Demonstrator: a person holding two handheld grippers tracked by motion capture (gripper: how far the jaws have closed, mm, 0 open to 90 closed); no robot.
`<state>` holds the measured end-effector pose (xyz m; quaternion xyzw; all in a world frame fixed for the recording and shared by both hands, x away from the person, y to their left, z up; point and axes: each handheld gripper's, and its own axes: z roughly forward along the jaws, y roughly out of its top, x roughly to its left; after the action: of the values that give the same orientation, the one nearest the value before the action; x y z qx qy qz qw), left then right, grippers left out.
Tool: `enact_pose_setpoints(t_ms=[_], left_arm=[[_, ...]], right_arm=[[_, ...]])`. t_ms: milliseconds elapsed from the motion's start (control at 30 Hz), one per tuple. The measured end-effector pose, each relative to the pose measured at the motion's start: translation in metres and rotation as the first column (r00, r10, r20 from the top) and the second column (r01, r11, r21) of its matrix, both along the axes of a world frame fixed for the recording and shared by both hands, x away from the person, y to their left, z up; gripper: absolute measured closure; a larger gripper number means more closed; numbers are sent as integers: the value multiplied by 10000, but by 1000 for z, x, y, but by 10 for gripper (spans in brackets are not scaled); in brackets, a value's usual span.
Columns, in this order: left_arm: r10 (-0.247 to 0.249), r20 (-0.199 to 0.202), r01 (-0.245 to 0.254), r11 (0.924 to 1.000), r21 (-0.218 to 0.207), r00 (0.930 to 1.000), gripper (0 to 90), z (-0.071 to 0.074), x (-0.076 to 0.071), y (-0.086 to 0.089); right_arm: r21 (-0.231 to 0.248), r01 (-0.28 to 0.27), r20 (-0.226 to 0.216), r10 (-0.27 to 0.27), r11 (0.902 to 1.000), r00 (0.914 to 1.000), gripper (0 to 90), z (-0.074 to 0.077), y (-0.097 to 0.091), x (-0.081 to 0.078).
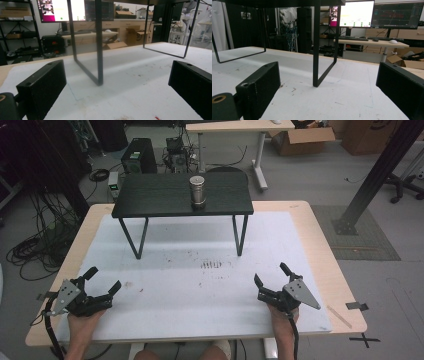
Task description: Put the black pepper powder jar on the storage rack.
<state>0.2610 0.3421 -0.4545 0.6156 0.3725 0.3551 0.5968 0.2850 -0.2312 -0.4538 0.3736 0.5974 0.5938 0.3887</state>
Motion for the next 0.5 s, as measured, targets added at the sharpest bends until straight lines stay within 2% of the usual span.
enact_pose_setpoints(t_ms=[500], left_arm=[[5, 9, -5, 10000, -17, 10000, 19, 0, 0, 0]], right_arm=[[-27, 14, 14, -14, 10000, 10000, 53, 0, 0, 0]])
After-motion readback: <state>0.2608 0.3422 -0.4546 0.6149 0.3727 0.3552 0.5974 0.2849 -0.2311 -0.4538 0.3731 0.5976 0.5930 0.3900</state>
